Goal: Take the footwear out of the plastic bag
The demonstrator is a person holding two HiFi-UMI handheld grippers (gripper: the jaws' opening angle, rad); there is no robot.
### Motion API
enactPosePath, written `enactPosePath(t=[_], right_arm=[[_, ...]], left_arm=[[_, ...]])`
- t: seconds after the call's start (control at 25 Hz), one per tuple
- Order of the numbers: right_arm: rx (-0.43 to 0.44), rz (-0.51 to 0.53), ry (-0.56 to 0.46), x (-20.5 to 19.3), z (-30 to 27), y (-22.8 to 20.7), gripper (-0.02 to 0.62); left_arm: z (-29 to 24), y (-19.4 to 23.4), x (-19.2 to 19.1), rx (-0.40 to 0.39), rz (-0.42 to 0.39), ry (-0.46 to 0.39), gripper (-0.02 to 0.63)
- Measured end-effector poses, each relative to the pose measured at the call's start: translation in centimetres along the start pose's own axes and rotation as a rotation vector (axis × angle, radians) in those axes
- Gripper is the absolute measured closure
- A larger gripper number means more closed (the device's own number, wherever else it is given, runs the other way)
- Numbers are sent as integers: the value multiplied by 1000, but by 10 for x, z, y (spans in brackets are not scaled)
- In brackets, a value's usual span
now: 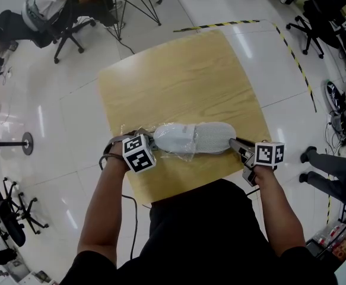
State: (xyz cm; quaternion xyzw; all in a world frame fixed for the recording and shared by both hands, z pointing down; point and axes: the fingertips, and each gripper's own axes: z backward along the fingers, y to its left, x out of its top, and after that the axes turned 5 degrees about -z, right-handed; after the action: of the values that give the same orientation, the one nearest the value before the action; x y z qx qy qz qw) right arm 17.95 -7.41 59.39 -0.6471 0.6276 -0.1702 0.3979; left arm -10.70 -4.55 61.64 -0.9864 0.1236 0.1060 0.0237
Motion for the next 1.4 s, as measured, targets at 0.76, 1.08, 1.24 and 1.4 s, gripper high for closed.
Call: enactPosePath(t=[0.76, 1.08, 1.24, 1.4], right_arm=[[-39, -15, -23, -2, 25, -19, 505], [-68, -18, -38, 1, 42, -29, 506], [-72, -23, -37, 2, 46, -33, 505], [-71, -25, -35, 0, 46, -36, 505]], left_arm=[[1, 6, -8, 35, 16, 32, 594], [0, 6, -9, 44, 24, 43, 594], [0, 11, -11, 62, 41, 62, 594], [-1, 13, -18, 80, 63, 78, 594]])
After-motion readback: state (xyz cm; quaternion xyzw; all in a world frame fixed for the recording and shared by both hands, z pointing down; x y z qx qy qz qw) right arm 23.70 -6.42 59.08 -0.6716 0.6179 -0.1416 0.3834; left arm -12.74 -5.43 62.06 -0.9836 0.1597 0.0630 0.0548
